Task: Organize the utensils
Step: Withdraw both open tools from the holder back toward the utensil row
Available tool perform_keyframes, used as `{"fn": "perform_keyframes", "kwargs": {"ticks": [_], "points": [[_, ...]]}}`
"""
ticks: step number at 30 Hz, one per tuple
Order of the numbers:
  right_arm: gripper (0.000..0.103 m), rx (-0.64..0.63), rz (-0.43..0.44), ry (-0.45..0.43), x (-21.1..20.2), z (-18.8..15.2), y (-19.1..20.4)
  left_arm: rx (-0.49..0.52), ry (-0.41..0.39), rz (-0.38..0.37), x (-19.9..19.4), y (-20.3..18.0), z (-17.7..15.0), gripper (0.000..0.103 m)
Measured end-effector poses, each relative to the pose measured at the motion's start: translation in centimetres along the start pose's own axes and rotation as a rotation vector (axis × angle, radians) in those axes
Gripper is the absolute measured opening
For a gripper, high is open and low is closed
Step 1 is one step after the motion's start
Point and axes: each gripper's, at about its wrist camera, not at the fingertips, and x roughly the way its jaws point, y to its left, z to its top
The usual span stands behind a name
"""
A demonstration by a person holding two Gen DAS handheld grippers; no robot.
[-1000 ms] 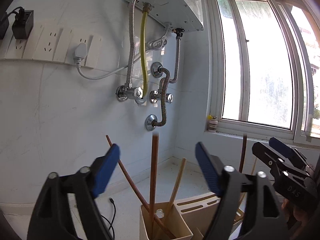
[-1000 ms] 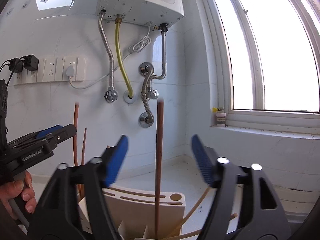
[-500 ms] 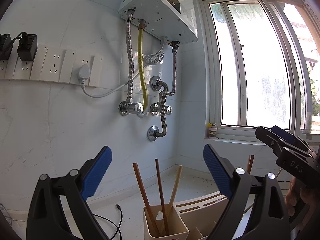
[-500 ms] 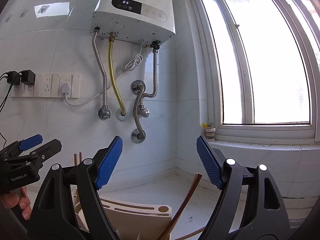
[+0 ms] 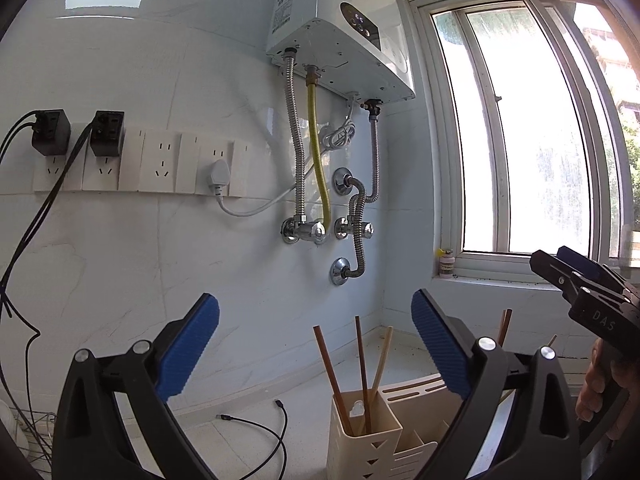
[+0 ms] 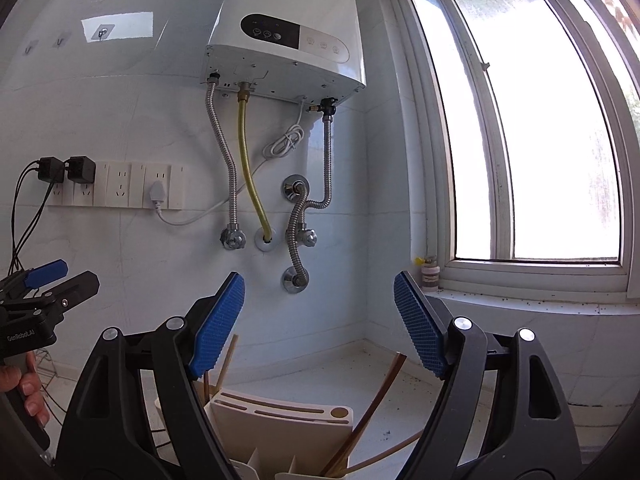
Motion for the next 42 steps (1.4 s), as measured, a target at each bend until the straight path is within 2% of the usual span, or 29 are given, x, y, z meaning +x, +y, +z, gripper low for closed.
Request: {"fn": "perform_keyframes", "kwargs": {"ticks": [11,17,21,28,34,42], "points": [[0.09,0.031,0.128,0.042,-2.2,-0.5,3.9,0.007,0.061,0.144,-6.5,3.9,0.1,0.097],[0.095,0.036,0.2,0.071,-3.5,-1.1,7.2,-0.001,0.103,0.235,-10.1,6.9,-0.4,0.098],[0.095,0.042,0.254,0.11,-4.1,-1.8,9.5,-0.028,0.139,0.3,-12.3,9.1,-1.2,0.098],[0.095,0.04,0.321,0.176,-4.7,-3.0,13.0,-0.108,0.281,0.399,-15.1,13.3,-4.0,0.098],[0.095,0.036,0.358,0.246,-4.8,-4.6,15.5,-0.203,0.401,0.432,-17.5,15.9,-7.0,0.098],[0.095,0.025,0.383,0.351,-4.5,-7.2,18.1,-0.256,0.6,0.399,-17.9,16.9,-11.1,0.098]]}}
